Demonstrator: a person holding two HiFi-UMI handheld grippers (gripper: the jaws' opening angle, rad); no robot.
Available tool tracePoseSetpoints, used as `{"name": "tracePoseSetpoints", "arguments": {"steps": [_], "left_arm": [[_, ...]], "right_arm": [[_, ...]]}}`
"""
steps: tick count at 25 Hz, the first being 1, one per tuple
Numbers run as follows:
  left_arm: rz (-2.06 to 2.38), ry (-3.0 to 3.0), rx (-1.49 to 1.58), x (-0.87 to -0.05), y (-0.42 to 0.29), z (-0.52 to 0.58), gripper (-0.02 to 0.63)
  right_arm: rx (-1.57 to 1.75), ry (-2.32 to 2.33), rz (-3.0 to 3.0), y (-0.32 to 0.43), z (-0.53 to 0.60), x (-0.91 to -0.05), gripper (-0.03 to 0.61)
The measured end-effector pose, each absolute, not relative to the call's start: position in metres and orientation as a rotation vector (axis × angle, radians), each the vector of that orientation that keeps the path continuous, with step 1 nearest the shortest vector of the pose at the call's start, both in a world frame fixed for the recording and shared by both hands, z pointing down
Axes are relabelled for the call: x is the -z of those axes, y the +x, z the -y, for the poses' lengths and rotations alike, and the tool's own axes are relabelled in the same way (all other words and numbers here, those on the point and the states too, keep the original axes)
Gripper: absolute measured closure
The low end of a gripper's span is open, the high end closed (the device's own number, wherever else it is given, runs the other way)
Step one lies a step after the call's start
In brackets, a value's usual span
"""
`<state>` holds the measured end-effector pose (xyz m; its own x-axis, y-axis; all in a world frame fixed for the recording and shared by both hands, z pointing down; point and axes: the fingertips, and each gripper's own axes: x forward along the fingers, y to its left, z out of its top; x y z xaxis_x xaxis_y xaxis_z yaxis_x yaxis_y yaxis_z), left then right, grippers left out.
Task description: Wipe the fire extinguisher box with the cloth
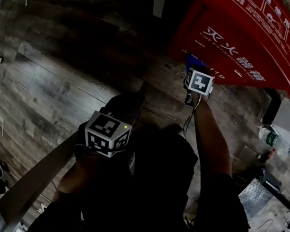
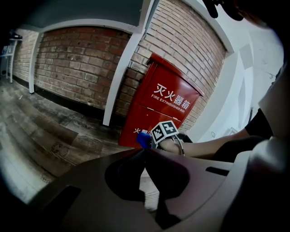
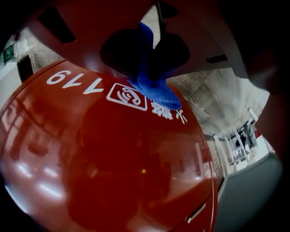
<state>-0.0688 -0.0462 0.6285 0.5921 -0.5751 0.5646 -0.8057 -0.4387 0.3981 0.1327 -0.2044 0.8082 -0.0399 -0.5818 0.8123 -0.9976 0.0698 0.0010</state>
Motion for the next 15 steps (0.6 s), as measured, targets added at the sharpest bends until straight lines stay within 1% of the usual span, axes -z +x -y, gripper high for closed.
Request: {"name": "tracePoseSetpoints", "arguments": {"steps": [6,8,11,15], "left_arm": [[1.085,2.176,-0.516,-0.634,-0.067,0.045,0.604],[1.084,2.174,-0.523,-0.636,-0.067,0.045,0.604],[1.077,2.184,-0.539,-0.641,-0.067,0.048,0.604],[1.044,2.185,-0.560,-0.649,-0.062,0.048,0.604]], "right_arm": [[-0.798,1.503,1.585,0.129,0.203,-0.856,0.518],[-0.857,1.494,1.610,0.123,0.207,-0.870,0.518],[-0.963,1.546,1.679,0.108,0.217,-0.843,0.518],[-1.004,1.541,1.773,0.090,0.220,-0.795,0.518]]}}
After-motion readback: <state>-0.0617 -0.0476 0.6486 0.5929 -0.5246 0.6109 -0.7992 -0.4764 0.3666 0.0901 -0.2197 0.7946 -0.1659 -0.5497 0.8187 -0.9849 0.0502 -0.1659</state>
